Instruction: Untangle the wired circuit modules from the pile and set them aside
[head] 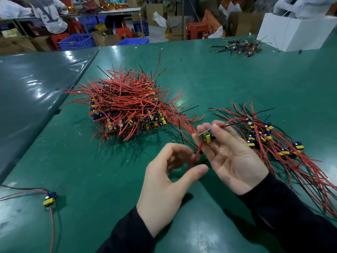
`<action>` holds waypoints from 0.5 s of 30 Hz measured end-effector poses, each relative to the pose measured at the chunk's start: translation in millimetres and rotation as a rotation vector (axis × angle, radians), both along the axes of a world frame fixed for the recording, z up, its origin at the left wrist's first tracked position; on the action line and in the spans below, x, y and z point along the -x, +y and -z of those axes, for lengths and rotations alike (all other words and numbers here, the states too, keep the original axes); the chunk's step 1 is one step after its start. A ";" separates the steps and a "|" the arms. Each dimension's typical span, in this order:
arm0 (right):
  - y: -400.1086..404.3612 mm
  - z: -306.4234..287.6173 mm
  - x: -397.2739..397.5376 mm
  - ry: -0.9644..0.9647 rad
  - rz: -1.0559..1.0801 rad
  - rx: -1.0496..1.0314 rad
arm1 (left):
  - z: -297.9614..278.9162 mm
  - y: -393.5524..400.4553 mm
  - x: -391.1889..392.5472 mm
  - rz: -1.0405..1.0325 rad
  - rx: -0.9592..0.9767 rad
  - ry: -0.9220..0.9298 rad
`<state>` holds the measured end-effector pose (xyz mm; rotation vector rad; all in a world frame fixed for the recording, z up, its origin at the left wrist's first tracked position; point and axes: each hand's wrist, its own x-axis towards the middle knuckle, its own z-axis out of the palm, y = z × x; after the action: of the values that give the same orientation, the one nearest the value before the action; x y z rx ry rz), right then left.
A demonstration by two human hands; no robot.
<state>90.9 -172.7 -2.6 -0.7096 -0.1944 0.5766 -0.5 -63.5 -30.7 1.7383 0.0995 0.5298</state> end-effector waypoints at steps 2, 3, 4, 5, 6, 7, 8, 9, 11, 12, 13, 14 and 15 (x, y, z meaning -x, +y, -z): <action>1.5 3.7 3.5 -0.064 -0.015 0.078 | -1.3 0.4 -0.3 -0.007 0.083 0.002; 1.8 5.1 4.6 -0.080 -0.010 0.109 | -1.5 0.9 -0.7 0.004 0.118 0.008; 2.1 6.4 5.0 -0.091 -0.003 0.140 | -2.3 1.2 -0.9 0.016 0.141 0.017; 2.5 7.1 5.0 -0.099 0.001 0.172 | -2.7 1.5 -0.8 0.017 0.145 0.033; 2.5 7.6 4.4 -0.105 0.001 0.205 | -2.8 1.6 -1.1 0.023 0.162 0.050; 2.0 7.3 3.3 -0.113 -0.001 0.236 | -2.7 2.0 -0.9 0.031 0.191 0.063; 1.2 7.1 1.8 -0.131 -0.009 0.269 | -3.8 2.0 -0.9 0.041 0.234 0.073; 0.1 6.6 0.1 -0.160 -0.028 0.308 | -3.8 2.1 -0.6 0.049 0.273 0.077; -1.8 5.3 -3.1 -0.233 -0.091 0.383 | -4.5 3.7 -0.5 0.053 0.335 0.089; -2.3 5.0 -4.3 -0.266 -0.115 0.410 | -5.1 5.4 -0.3 0.049 0.363 0.105; -3.1 5.0 -5.7 -0.298 -0.123 0.429 | -5.6 7.6 -0.1 0.053 0.388 0.127; -4.1 5.6 -7.2 -0.330 -0.117 0.447 | -6.9 9.7 0.2 0.069 0.404 0.156; -5.0 6.0 -8.4 -0.363 -0.109 0.468 | -7.7 11.7 0.5 0.094 0.405 0.189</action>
<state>99.3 -177.7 -8.6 -1.2651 -0.4454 0.5999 -1.1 -51.9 -23.0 1.3846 0.2406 0.2529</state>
